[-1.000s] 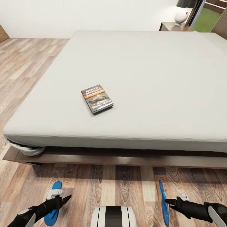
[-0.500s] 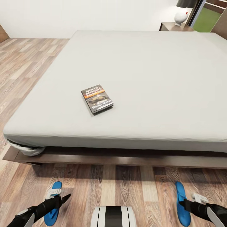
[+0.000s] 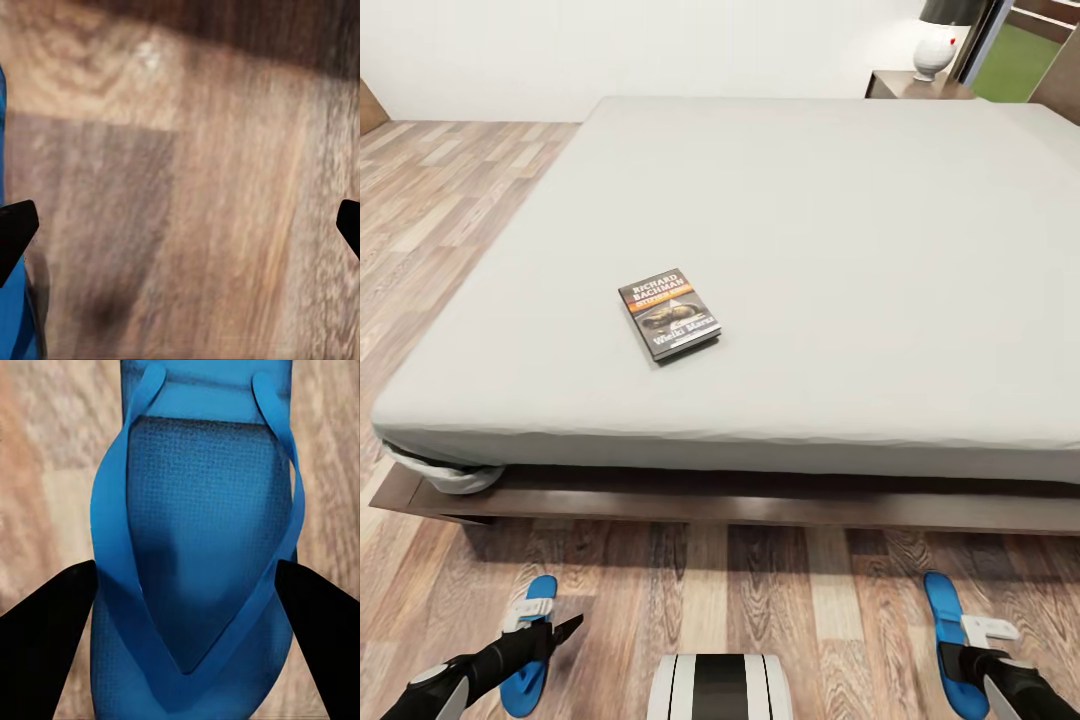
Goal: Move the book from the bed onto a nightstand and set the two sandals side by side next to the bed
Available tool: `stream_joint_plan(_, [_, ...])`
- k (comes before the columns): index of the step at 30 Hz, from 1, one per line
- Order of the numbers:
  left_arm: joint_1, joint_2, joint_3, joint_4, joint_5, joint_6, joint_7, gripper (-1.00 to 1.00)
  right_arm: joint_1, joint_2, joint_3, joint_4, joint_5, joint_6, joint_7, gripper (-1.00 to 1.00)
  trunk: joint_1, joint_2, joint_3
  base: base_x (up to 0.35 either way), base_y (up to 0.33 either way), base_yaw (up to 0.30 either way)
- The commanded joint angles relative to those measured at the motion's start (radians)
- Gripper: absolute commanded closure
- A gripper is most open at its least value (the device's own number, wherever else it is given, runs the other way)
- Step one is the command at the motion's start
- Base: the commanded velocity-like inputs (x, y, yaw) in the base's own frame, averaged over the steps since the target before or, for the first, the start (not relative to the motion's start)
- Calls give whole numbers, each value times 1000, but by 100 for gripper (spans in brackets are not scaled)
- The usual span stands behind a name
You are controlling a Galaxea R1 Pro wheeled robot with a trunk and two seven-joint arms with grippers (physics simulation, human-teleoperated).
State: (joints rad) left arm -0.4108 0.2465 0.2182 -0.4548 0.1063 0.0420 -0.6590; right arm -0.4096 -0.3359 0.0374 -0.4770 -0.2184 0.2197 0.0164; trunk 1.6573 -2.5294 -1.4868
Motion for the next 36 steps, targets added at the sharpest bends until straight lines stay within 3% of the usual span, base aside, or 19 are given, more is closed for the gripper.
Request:
stream_joint_plan(1, [0,0,3,1,6,5,-5,-100,0,-1,4,-1,-9,3,-2,100,0,0,-1,0,107,0])
stream_joint_plan(36, [-1,1,3,1,6,6,-4,-100,0,0,-1,-1,-6,-1,5,100,0,0,-1,-21,272,0])
